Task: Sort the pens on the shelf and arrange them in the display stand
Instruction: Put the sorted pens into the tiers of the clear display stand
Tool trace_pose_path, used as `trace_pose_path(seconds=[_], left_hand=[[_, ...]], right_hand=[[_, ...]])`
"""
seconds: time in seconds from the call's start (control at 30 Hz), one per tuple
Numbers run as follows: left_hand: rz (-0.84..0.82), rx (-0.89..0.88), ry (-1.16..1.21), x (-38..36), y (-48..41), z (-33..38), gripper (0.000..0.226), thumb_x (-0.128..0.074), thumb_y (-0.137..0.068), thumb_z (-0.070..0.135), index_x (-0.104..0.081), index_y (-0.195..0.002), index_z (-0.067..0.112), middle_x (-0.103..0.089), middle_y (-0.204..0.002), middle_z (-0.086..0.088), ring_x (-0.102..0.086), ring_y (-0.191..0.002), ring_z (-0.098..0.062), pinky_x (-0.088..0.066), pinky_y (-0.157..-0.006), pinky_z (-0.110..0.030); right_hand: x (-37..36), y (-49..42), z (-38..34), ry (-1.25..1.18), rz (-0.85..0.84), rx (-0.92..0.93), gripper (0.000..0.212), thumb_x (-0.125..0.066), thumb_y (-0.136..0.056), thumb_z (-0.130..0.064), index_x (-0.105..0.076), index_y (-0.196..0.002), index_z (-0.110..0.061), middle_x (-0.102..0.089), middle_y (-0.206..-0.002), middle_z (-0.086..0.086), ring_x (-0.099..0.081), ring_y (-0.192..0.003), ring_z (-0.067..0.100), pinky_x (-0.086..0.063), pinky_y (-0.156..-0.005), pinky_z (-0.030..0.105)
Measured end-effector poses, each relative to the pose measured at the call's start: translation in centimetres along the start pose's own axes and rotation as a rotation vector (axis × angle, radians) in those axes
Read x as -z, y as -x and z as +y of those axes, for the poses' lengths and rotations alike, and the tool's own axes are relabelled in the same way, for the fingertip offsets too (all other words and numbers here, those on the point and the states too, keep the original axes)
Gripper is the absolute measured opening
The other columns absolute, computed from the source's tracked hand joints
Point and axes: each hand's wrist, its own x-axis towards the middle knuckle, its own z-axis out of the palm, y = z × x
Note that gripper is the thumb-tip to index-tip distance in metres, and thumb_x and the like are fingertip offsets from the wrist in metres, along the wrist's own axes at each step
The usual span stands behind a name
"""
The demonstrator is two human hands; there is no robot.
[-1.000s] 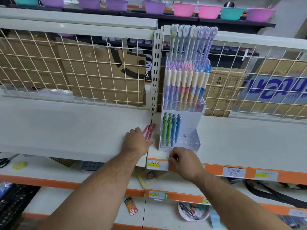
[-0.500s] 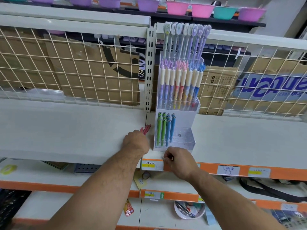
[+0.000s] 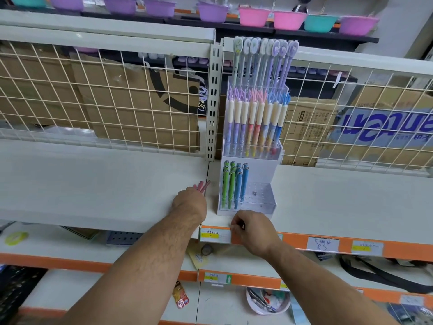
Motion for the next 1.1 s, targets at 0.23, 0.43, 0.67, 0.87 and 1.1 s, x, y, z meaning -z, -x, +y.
trace_pose_path(seconds=[0.23,0.43,0.67,0.87,1.1], left_hand=[[0.004,-0.039,0.066,0.1,1.2,-1.3,0.04,-0.059,-0.089,0.007,-0.051,-0.128,0.003,-0.062,-0.122,-0.011,-0.062,-0.107,-0.025,-0.046,-0.072,-0.028],[0.003,-0.063,0.533,0.2,3.1,-2.9,0.022,-0.039,-0.101,0.016,-0.053,-0.116,0.005,-0.056,-0.097,-0.006,-0.054,-0.079,-0.019,-0.037,-0.053,-0.026],[-0.069,-0.147,0.985,-0.9,7.4,-3.3,0.02,-0.038,-0.103,0.019,-0.057,-0.102,0.012,-0.064,-0.084,-0.005,-0.061,-0.065,-0.018,-0.048,-0.058,-0.029],[-0.128,-0.272,1.011,-1.9,9.7,-2.8,0.02,-0.037,-0.106,0.018,-0.056,-0.1,0.015,-0.062,-0.083,-0.007,-0.057,-0.068,-0.019,-0.048,-0.06,-0.029],[-0.115,-0.389,1.041,-1.9,10.1,-2.3,0.019,-0.038,-0.106,0.017,-0.056,-0.1,0.016,-0.067,-0.084,-0.006,-0.065,-0.068,-0.016,-0.051,-0.063,-0.027]], right_hand=[[0.1,-0.1,-0.1,-0.014,0.0,-0.009,0.009,-0.06,-0.096,-0.025,-0.069,-0.094,-0.025,-0.069,-0.097,-0.006,-0.058,-0.084,0.012,-0.05,-0.076,0.027],[0.1,0.0,-0.4,-0.025,-0.013,-0.04,0.009,-0.06,-0.095,-0.022,-0.069,-0.093,-0.024,-0.07,-0.095,-0.007,-0.06,-0.085,0.013,-0.051,-0.077,0.03],[2.0,-1.0,-4.8,-0.546,0.136,-0.071,0.015,-0.067,-0.093,-0.023,-0.068,-0.079,-0.019,-0.067,-0.068,-0.001,-0.062,-0.062,0.012,-0.053,-0.064,0.034],[3.8,-1.7,-6.8,-0.76,0.189,-0.1,0.006,-0.069,-0.093,-0.014,-0.066,-0.092,-0.008,-0.066,-0.072,0.006,-0.063,-0.057,0.013,-0.048,-0.052,0.027],[5.7,-1.0,-6.0,-0.721,0.25,-0.101,0.013,-0.068,-0.092,-0.01,-0.064,-0.08,-0.007,-0.068,-0.063,0.006,-0.067,-0.06,0.023,-0.054,-0.054,0.036]])
